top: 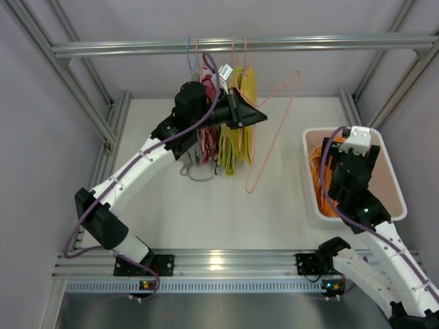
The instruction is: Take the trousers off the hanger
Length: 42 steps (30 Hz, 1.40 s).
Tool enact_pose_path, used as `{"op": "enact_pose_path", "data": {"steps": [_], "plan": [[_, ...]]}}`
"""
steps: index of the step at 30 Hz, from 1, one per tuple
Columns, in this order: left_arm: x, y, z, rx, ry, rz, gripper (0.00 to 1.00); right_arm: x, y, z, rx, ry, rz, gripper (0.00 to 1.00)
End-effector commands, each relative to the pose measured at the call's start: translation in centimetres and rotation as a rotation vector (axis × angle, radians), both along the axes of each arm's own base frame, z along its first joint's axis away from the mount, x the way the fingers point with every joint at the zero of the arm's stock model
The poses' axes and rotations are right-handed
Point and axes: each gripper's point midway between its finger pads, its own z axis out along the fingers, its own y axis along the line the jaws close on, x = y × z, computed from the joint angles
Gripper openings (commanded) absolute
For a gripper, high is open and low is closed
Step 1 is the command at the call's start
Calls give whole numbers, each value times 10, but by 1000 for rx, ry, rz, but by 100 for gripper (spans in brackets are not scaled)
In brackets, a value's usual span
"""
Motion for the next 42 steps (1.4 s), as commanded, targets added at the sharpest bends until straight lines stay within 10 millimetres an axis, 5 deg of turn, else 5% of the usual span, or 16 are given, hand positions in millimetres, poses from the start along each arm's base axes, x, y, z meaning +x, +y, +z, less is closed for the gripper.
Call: {"op": "enact_pose_path", "data": {"steps": [1, 5, 10, 14, 18, 19, 20, 22, 28, 42], "plan": [[-5, 0, 34, -66, -92, -28, 0, -12, 9, 51, 174, -104, 69, 87], [-4, -3, 29, -54, -92, -34, 0, -37, 12, 61, 207, -104, 160, 92], [-11, -11, 30, -34, -137, -52, 0, -77, 26, 100, 232, -253, 379, 95], [-30, -30, 36, 9, -204, -48, 0, -104, 82, 119, 274, -287, 748, 90], [-33, -42, 27, 149, -266, 117, 0, -110, 122, 107, 347, -193, 942, 81], [-47, -51, 29, 163, -279, 127, 0, -114, 133, 104, 379, -172, 1003, 79], [-32, -43, 25, 219, -272, 269, 0, -112, 140, 102, 418, -151, 1021, 79], [-44, -54, 21, 259, -285, 328, 0, -116, 153, 101, 456, -120, 1088, 78], [-35, -50, 12, 324, -292, 544, 0, -125, 183, 116, 584, -99, 1249, 76], [-38, -70, 22, 276, -295, 515, 0, -67, 182, 82, 611, -14, 1058, 65]]}}
